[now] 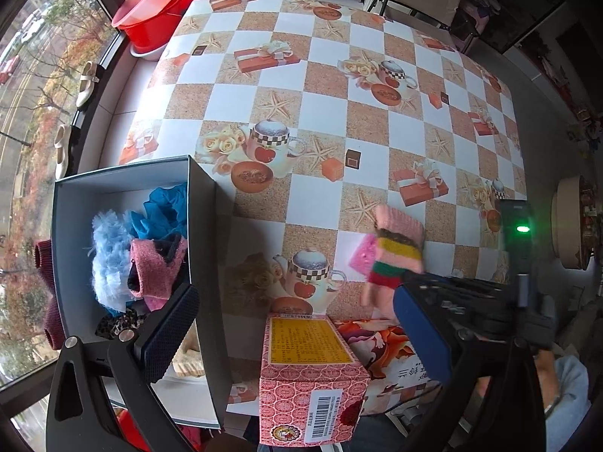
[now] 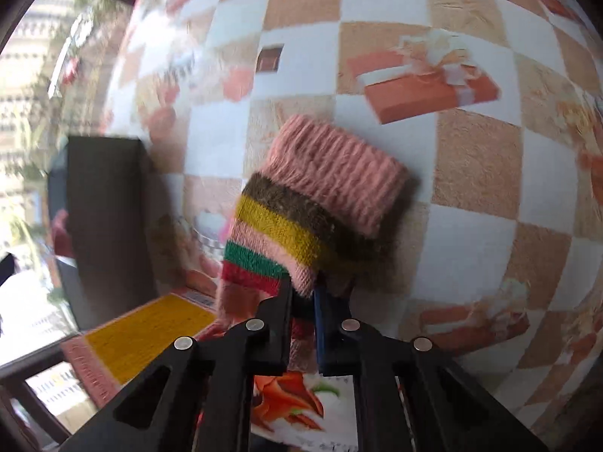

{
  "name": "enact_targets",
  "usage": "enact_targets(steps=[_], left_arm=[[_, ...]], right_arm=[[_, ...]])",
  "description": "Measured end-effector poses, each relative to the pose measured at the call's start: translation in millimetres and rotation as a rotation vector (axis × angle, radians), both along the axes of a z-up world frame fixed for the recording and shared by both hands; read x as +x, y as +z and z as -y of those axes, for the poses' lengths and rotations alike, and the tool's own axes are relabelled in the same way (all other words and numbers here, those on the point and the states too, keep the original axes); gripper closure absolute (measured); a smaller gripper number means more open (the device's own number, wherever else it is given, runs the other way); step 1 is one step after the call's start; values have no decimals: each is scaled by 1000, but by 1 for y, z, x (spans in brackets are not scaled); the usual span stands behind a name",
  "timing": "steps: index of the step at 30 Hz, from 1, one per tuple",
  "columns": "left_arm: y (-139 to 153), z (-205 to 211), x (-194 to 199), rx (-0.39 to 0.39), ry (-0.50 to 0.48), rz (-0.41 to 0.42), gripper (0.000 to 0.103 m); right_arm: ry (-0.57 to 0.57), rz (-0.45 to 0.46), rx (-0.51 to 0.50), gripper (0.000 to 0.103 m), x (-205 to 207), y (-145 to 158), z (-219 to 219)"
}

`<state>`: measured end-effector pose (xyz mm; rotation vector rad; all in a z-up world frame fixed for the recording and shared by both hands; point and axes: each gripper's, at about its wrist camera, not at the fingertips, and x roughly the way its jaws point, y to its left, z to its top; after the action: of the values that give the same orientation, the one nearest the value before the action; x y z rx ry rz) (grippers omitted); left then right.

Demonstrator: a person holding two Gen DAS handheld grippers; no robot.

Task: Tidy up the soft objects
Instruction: 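Grasp the striped pink knit glove with the right tool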

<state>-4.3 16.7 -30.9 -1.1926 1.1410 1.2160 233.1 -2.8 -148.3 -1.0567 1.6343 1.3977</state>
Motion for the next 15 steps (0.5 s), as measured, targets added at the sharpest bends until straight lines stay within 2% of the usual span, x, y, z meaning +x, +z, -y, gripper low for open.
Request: enact_targets(steps=[4, 8, 9, 10, 11, 12, 13, 15], left_arm=[[-3, -5, 17, -6, -19, 3, 0], [-10, -7, 48, -15, -70, 5, 0], [-13, -7, 55, -20, -80, 7, 0], [-16, -7, 63, -27, -92, 9, 0], [-19, -7, 71, -36, -104, 12, 0], [-22, -6, 79, -42, -115, 13, 0], [-24, -5, 87, -46, -127, 13, 0], [-27, -3, 101, -57, -152, 15, 0]], right_arm=[[-101, -17, 48, 93, 55, 27, 12], [-184, 83, 60, 92, 110, 38, 22], [-166, 143, 52, 88, 115, 39, 26], [-158, 208, 40, 73, 122, 37, 32], [-165, 282, 28, 51, 135, 36, 41], [-176, 303, 22, 42, 145, 36, 42], [-205, 318, 14, 38, 157, 34, 49], [-268, 305, -4, 38, 179, 31, 58]])
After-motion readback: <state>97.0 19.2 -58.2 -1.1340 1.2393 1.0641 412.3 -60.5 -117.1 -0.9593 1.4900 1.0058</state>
